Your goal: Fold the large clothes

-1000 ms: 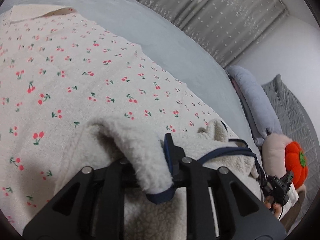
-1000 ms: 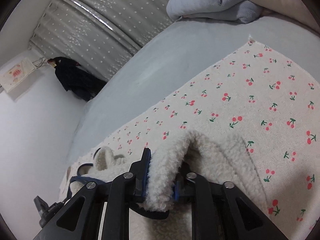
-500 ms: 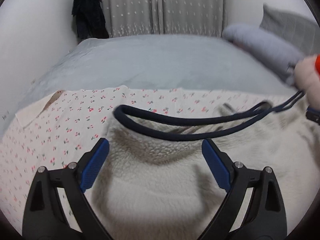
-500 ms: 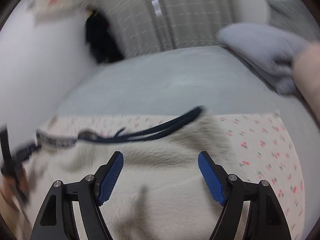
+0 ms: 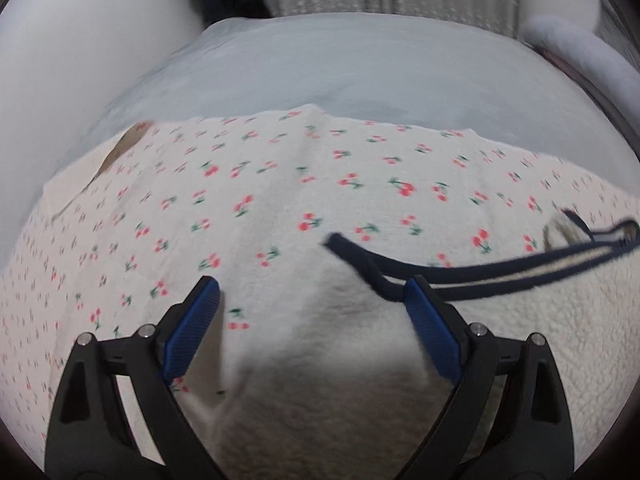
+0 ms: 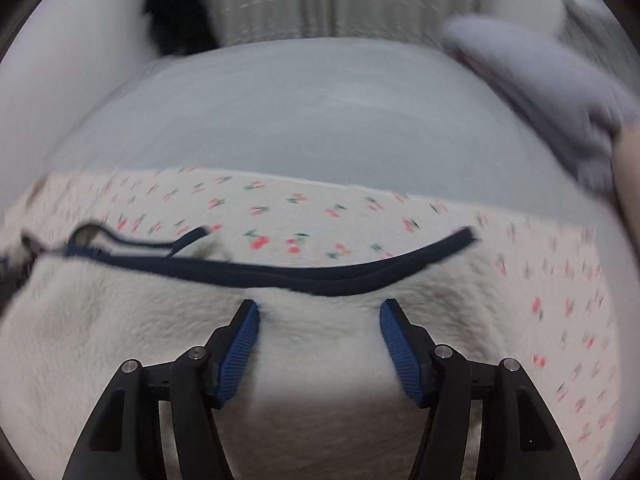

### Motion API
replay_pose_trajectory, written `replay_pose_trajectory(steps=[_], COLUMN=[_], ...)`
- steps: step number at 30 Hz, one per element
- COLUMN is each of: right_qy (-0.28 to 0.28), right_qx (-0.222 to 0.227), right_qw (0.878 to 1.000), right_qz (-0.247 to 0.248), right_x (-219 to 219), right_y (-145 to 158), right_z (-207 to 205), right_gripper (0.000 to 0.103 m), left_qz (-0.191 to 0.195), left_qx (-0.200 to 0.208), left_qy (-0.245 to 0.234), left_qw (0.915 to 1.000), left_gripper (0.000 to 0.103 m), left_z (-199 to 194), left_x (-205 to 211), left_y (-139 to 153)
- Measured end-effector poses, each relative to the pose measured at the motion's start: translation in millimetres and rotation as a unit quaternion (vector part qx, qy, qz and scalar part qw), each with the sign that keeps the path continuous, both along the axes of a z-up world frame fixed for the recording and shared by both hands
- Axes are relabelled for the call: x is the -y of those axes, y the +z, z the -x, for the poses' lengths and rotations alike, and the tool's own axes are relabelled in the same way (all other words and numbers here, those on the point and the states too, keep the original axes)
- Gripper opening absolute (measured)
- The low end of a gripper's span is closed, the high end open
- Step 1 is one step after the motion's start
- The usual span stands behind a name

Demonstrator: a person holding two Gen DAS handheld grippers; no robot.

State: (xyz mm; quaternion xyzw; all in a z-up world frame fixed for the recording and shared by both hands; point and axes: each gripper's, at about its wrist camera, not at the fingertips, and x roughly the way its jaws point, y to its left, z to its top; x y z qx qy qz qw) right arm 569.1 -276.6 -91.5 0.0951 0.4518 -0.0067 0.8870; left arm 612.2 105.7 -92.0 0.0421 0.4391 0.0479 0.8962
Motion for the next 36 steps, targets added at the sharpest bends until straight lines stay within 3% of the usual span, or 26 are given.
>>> replay_pose_trajectory(steps=[2,6,11,16,22,26,29,33,36], right_qy=[-0.013,-0.038,-0.04,-0.049,-0.054,-0.057,-0.063,-0.077,-0.084], right_qx=[0.005,0.032,0.036,0.02,-0.032,-0.051,-0.042,-0.059,-0.036], right_qw=[1.0,0.998,0.998,0.996,0.979,0.969,0.966,0.963,0.961], right_qz=[-0.006,0.034,0.031,-0.072,-0.194,-0.236,-0.246,-0.253,-0.261], right_x=[5,10,44,87,110,113,115,117,121], right_y=[5,33,58,68,40,19,7,-11,-17], right_z=[5,38,103,165,216,228,234,228,225], right_gripper=[0.06,0.063,0.076,0.084,0.084,0.084,0.084,0.084,0.083], left_qz=[-0.001,-0.02,0.012,0.065,0.156,0.223,0.278,0.335,0.348], left_qx=[-0.002,0.01,0.004,-0.018,-0.072,-0.118,-0.161,-0.199,-0.165], left_qy=[0.013,0.002,-0.061,-0.092,-0.091,-0.089,-0.071,-0.07,-0.092], left_qw=[0.9999,0.9998,0.9981,0.9935,0.9809,0.9635,0.9444,0.9183,0.9184], left_gripper=[0.094,0.094,0.094,0.097,0.098,0.097,0.096,0.085,0.085], left_z=[3,26,78,127,176,188,192,192,197], left_x=[-3,4,4,-7,-45,-78,-93,-89,-81], left_y=[2,25,58,77,75,52,23,-15,-16])
